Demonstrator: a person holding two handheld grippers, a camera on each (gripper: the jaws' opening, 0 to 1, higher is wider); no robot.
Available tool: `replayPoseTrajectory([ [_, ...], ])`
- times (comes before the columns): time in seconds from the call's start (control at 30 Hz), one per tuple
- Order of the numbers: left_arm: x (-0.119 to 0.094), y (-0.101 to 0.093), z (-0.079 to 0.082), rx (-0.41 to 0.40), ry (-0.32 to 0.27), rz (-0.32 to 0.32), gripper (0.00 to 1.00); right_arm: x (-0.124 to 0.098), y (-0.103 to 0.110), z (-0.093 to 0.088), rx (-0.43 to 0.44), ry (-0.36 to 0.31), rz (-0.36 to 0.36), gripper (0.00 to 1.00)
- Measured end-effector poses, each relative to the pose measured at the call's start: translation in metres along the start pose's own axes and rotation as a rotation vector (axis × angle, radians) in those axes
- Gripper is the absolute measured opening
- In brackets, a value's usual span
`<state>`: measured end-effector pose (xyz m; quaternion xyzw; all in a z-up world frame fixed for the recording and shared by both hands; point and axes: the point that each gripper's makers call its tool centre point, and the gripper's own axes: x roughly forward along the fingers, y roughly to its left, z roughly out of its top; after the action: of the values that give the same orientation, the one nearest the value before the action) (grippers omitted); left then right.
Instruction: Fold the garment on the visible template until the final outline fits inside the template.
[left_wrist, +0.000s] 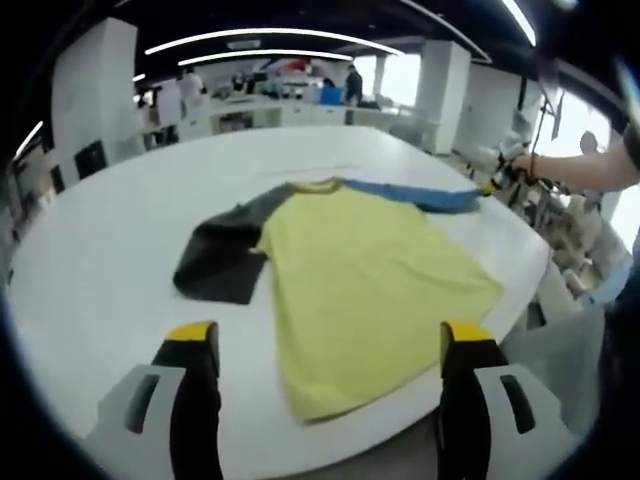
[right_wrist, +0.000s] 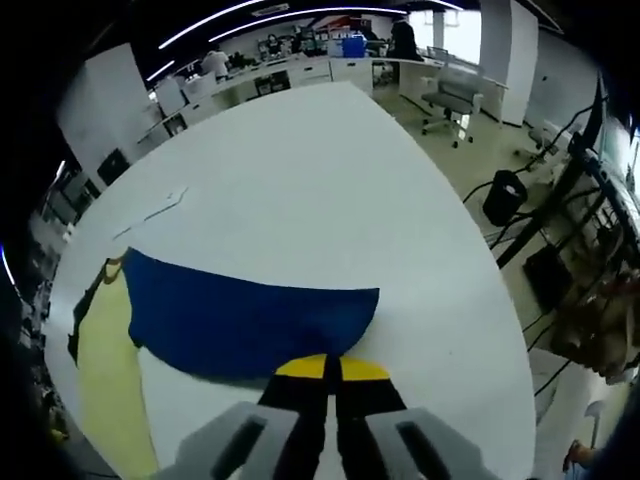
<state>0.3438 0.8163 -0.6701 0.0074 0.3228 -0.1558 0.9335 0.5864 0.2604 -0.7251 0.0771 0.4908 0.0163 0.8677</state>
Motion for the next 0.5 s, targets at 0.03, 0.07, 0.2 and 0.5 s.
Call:
replayPoseTrajectory([
  [0.03,0.0,0.0,0.0,0.001,0.001,0.0,0.89,-0.001,0.002,0.002,0.005,-0.008,0.007,0.0],
  [0.07,0.0,0.0,-0.001,0.002,0.002,0.0,0.89,-0.002,0.006,0.004,0.007,-0.019,0.017,0.0],
  [0.2,0.0,-0.001,-0.003,0.0,0.014,-0.004,0.89,-0.003,0.012,0.013,-0.007,-0.042,0.032,0.0],
  [0.5,-0.002,-0.001,-0.003,0.006,0.012,-0.008,0.89,-0.014,0.042,0.019,-0.035,-0.075,0.07,0.0],
])
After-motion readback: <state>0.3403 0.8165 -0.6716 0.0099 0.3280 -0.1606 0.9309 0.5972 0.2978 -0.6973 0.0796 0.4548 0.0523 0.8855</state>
